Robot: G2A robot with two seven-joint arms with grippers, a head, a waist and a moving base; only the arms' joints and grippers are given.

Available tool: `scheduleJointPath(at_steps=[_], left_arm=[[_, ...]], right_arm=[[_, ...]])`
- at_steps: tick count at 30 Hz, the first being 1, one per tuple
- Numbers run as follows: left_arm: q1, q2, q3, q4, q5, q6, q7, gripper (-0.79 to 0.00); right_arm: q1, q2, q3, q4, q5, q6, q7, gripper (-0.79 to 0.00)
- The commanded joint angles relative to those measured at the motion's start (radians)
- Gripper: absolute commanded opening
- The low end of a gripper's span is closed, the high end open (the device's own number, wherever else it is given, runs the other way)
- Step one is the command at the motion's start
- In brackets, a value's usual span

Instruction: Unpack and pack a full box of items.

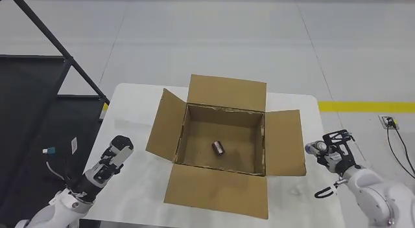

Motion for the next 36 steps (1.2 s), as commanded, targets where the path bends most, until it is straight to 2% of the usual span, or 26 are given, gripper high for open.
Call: scheduleJointPath(at_steps=[1, 7, 16, 17, 18, 19, 25, 28, 30, 31, 33, 34, 36], left_arm=[[0.006, 0.002, -0.005, -0.001, -0.004, -0.003, 0.004, 0.000], [0.034, 0.005, -0.026, -0.003, -0.014, -0.016, 0.020, 0.000], [0.048, 0.011, -0.032, -0.013, -0.016, -0.014, 0.030, 0.000], [0.047, 0.011, -0.031, -0.014, -0.015, -0.012, 0.031, 0.000], [0.046, 0.012, -0.029, -0.015, -0.014, -0.010, 0.031, 0.000], [0.045, 0.013, -0.028, -0.016, -0.013, -0.008, 0.031, 0.000], [0.040, 0.016, -0.025, -0.014, -0.009, -0.004, 0.036, 0.000], [0.037, 0.018, -0.024, -0.010, -0.012, 0.001, 0.038, 0.000], [0.035, 0.020, -0.022, -0.008, -0.011, 0.002, 0.039, 0.000], [0.035, 0.020, -0.020, -0.008, -0.011, 0.003, 0.039, 0.000], [0.035, 0.021, -0.018, -0.007, -0.013, 0.004, 0.043, 0.000], [0.035, 0.022, -0.018, -0.007, -0.013, 0.004, 0.043, 0.000], [0.035, 0.023, -0.016, -0.007, -0.014, 0.003, 0.045, 0.000]], right_arm=[[0.010, 0.000, -0.027, -0.004, -0.025, 0.005, 0.007, -0.785], [0.055, -0.004, -0.089, 0.038, -0.088, 0.062, 0.023, -0.785], [0.096, -0.002, -0.099, 0.089, -0.104, 0.101, 0.079, -0.785], [0.099, -0.002, -0.100, 0.092, -0.098, 0.100, 0.084, -0.748], [0.100, -0.002, -0.100, 0.095, -0.091, 0.097, 0.092, -0.523], [0.103, -0.001, -0.101, 0.095, -0.092, 0.095, 0.100, -0.440], [0.124, 0.000, -0.115, 0.116, -0.092, 0.097, 0.121, -0.391], [0.136, 0.001, -0.118, 0.130, -0.089, 0.094, 0.130, -0.237], [0.141, 0.001, -0.119, 0.136, -0.087, 0.095, 0.132, -0.219], [0.144, 0.002, -0.119, 0.138, -0.085, 0.094, 0.134, -0.182], [0.147, 0.002, -0.119, 0.139, -0.082, 0.095, 0.137, -0.052], [0.147, 0.003, -0.118, 0.137, -0.082, 0.095, 0.138, -0.015], [0.141, 0.004, -0.114, 0.126, -0.079, 0.101, 0.129, 0.000]])
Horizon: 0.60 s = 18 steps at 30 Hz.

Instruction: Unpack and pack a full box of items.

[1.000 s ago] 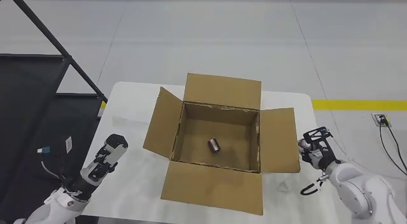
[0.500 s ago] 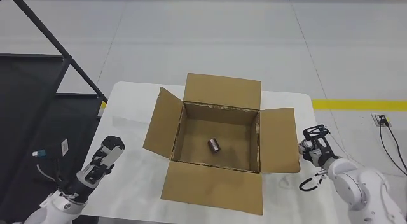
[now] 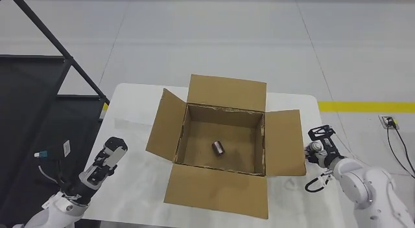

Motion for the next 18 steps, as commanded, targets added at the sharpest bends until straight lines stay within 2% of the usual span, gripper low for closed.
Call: scheduleJointPath(at_steps=[1, 9, 18], left_arm=[[0.000, 0.001, 0.001, 0.001, 0.000, -0.001, 0.001, 0.000], [0.005, 0.005, -0.003, 0.002, -0.005, -0.010, 0.011, 0.000], [0.040, 0.009, -0.038, 0.012, -0.032, -0.039, 0.034, 0.000]], right_arm=[[-0.010, 0.001, 0.007, -0.018, 0.009, 0.001, -0.013, 0.000], [-0.078, 0.000, 0.023, -0.143, 0.094, -0.001, -0.068, 0.000], [-0.042, -0.007, -0.061, -0.171, 0.142, -0.024, -0.054, 0.000]])
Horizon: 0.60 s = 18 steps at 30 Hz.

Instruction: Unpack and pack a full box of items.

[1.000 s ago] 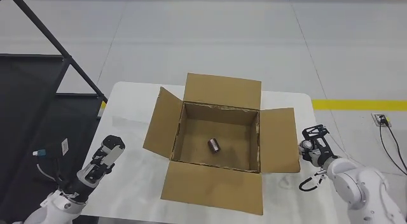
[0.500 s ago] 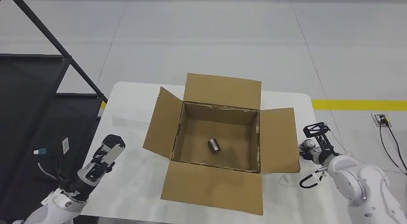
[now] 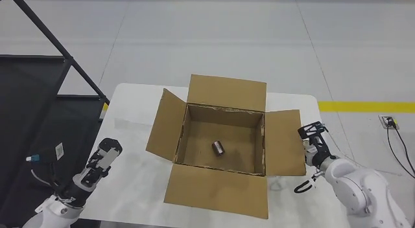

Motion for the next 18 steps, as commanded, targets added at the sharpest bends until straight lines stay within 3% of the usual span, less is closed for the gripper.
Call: scheduleJointPath(at_steps=[1, 18], left_arm=[[0.010, 0.000, -0.008, 0.001, -0.006, -0.007, 0.006, 0.000], [0.053, 0.005, -0.041, 0.004, -0.034, -0.032, 0.028, 0.000]], right_arm=[[0.010, -0.001, -0.016, 0.002, 0.009, -0.010, 0.009, 0.000], [0.115, -0.014, -0.129, 0.101, 0.094, -0.033, 0.012, 0.000]])
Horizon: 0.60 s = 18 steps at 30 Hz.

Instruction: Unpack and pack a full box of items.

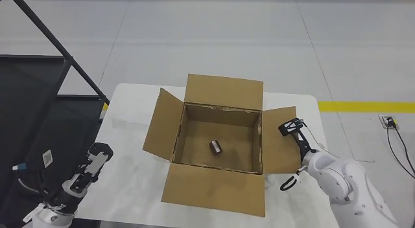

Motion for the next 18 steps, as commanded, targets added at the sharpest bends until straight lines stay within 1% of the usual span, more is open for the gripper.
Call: scheduleJointPath(at_steps=[1, 7, 13, 16, 18], left_arm=[[0.002, 0.000, 0.000, -0.001, 0.000, 0.001, 0.002, 0.000], [-0.001, 0.002, 0.006, -0.004, 0.005, 0.004, 0.004, 0.000], [-0.007, 0.004, 0.010, -0.007, 0.011, 0.009, 0.006, 0.000], [-0.005, 0.005, 0.010, -0.004, 0.008, 0.008, 0.008, 0.000], [-0.004, 0.005, 0.009, -0.002, 0.005, 0.005, 0.009, 0.000]], right_arm=[[-0.001, 0.001, 0.003, -0.002, -0.001, -0.003, -0.001, 0.000], [-0.010, 0.005, 0.013, -0.011, 0.009, -0.011, -0.005, 0.000], [-0.008, 0.002, -0.021, -0.022, 0.020, -0.013, -0.006, 0.000], [0.003, 0.001, -0.045, -0.023, -0.013, -0.010, -0.004, 0.000], [-0.008, 0.005, -0.034, -0.038, -0.043, -0.016, -0.018, 0.000]])
